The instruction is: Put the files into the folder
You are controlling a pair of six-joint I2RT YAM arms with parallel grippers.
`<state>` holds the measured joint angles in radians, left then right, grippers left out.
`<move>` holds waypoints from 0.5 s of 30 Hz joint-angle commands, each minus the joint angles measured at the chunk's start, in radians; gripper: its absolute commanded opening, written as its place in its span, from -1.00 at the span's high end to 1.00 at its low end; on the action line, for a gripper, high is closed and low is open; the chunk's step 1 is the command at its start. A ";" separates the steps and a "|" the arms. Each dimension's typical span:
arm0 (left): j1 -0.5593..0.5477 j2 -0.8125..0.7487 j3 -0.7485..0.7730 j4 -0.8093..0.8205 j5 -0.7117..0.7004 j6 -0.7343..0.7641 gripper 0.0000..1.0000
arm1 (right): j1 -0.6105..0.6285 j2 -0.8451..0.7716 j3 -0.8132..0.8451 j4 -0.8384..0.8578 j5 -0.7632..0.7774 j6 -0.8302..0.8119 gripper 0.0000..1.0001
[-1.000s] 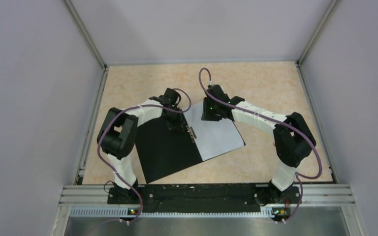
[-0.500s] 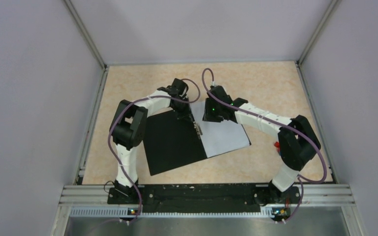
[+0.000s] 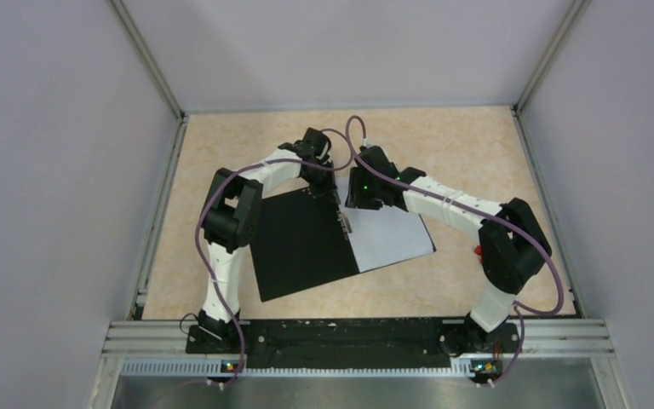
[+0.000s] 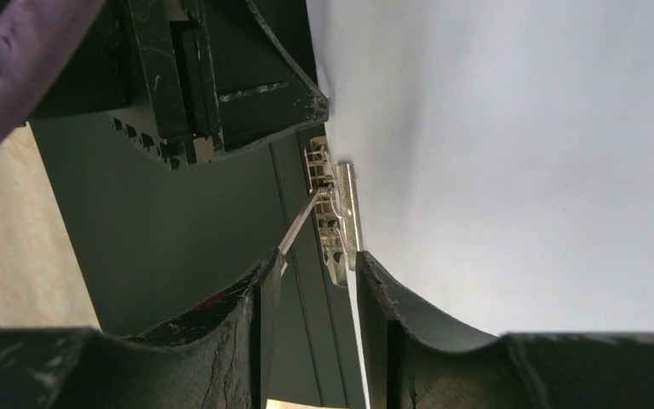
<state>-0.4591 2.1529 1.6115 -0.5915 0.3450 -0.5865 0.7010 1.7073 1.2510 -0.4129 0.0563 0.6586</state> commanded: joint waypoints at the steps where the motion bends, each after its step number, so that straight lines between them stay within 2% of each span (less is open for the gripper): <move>1: 0.011 -0.077 -0.005 -0.020 -0.037 0.002 0.83 | 0.036 0.019 0.047 -0.005 0.009 0.001 0.24; 6: 0.037 -0.216 -0.133 -0.001 -0.093 -0.025 0.81 | 0.059 0.033 0.039 -0.006 0.012 -0.008 0.24; 15: 0.037 -0.322 -0.318 0.106 0.017 -0.097 0.82 | 0.114 0.072 0.071 -0.041 0.061 -0.038 0.25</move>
<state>-0.4175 1.8740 1.3537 -0.5522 0.3195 -0.6434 0.7891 1.7634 1.2594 -0.4343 0.0753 0.6464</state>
